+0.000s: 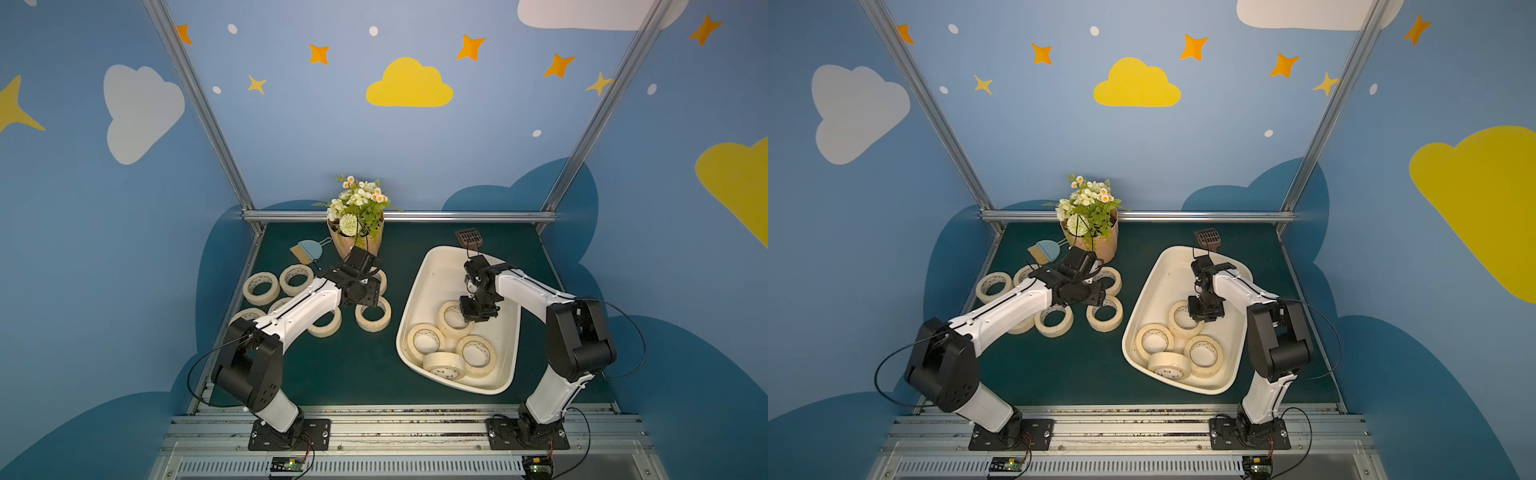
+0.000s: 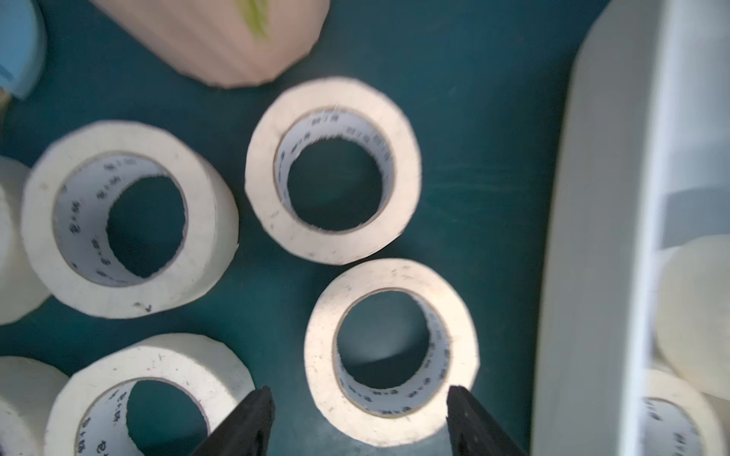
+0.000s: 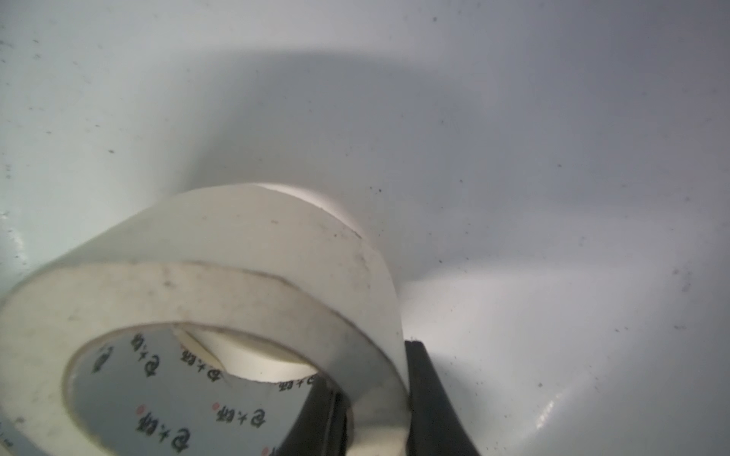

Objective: Take out the art tape in the storage box
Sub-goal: Pick up the art tape from the storage box.

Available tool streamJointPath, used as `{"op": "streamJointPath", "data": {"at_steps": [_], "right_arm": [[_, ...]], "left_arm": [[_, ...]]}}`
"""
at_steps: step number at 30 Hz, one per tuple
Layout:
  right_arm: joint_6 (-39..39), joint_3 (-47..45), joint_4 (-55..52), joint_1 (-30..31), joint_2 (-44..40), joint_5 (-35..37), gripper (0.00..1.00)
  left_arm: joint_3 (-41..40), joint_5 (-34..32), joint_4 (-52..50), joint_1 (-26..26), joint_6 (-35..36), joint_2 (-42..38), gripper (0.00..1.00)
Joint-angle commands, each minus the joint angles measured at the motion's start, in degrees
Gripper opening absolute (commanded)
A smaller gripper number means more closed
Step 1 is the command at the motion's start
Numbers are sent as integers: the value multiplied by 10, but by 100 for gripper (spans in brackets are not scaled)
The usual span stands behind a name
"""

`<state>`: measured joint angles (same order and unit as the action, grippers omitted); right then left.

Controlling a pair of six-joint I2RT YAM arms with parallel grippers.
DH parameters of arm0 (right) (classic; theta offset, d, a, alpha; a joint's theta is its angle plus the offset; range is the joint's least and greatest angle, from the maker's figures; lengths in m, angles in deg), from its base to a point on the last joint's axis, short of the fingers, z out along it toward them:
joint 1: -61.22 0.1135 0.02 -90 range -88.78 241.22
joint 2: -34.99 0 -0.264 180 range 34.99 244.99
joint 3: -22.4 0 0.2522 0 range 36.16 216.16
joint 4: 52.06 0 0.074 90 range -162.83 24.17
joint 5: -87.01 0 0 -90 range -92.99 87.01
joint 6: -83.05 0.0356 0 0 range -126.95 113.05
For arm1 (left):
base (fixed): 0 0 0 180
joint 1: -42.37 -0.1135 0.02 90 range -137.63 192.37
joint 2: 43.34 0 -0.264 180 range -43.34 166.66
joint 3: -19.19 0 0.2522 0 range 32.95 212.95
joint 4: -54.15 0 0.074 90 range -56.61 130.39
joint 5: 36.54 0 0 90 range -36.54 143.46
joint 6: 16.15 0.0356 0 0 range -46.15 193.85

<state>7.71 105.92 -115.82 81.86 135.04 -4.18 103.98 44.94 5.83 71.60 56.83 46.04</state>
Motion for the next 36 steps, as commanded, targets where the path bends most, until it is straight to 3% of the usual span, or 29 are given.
{"op": "streamJointPath", "data": {"at_steps": [1,5,10,17,25,27,34,36], "right_arm": [[-8,45,-50,14,-49,19,1],[-10,94,-84,38,-63,20,0],[-8,145,-102,68,-63,11,0],[-5,183,-120,118,-52,20,0],[-4,190,-123,151,-37,23,0],[-2,192,-123,155,-35,24,0],[1,198,-120,156,-37,19,0],[3,197,-117,155,-40,21,0]], "left_arm": [[22,44,-16,17,8,-40,75],[27,124,48,67,-19,-51,76],[79,121,49,126,-18,19,77],[125,126,44,139,-16,91,77],[147,97,35,142,-10,121,74],[154,91,25,142,-7,129,64],[162,101,21,142,-12,142,4],[159,102,25,142,-14,141,4]]}}
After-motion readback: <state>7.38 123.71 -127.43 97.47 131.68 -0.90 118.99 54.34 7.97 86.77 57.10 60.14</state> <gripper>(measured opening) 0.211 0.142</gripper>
